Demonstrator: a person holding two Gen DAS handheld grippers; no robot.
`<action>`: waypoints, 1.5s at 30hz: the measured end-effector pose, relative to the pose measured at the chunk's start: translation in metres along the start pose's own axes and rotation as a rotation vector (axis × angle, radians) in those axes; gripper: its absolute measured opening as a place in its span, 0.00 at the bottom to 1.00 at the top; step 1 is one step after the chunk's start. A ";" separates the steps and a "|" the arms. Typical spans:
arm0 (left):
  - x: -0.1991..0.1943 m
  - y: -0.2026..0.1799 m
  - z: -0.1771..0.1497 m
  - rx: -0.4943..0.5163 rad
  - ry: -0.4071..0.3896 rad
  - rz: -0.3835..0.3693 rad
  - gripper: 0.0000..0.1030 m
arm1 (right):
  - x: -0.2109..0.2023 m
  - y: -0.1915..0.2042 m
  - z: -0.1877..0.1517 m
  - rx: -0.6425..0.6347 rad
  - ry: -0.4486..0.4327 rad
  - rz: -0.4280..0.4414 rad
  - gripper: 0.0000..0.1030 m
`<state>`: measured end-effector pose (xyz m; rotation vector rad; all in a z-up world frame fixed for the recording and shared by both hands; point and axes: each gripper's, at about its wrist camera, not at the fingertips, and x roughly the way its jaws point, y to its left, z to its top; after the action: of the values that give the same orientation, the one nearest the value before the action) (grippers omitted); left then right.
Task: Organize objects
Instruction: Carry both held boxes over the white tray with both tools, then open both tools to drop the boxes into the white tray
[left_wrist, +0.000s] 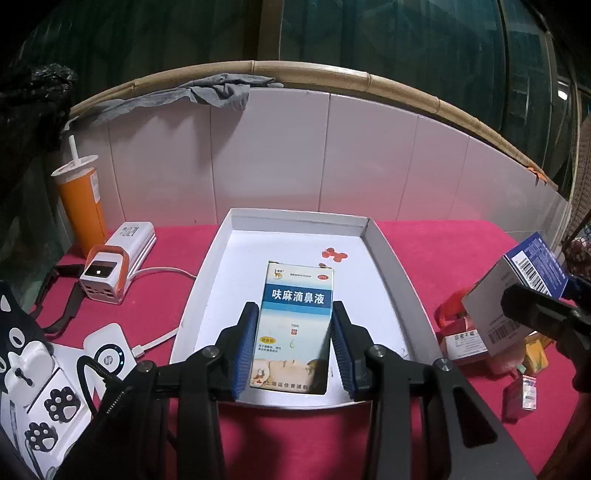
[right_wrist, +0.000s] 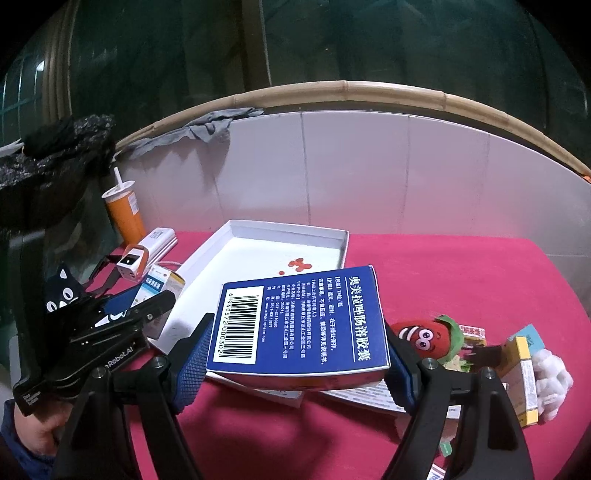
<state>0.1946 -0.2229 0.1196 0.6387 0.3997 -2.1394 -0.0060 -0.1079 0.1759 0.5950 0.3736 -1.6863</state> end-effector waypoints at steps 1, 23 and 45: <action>0.001 0.000 0.000 0.000 0.002 0.001 0.37 | 0.001 0.001 0.000 -0.003 0.001 0.001 0.82; 0.037 0.003 0.028 -0.023 0.042 -0.006 0.37 | 0.047 0.026 0.011 -0.043 0.058 -0.009 0.82; 0.091 0.021 0.033 -0.082 0.109 0.119 0.92 | 0.143 0.040 0.006 -0.114 0.181 -0.101 0.95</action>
<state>0.1552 -0.3100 0.0933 0.7164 0.4940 -1.9705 0.0143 -0.2347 0.1022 0.6554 0.6354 -1.6994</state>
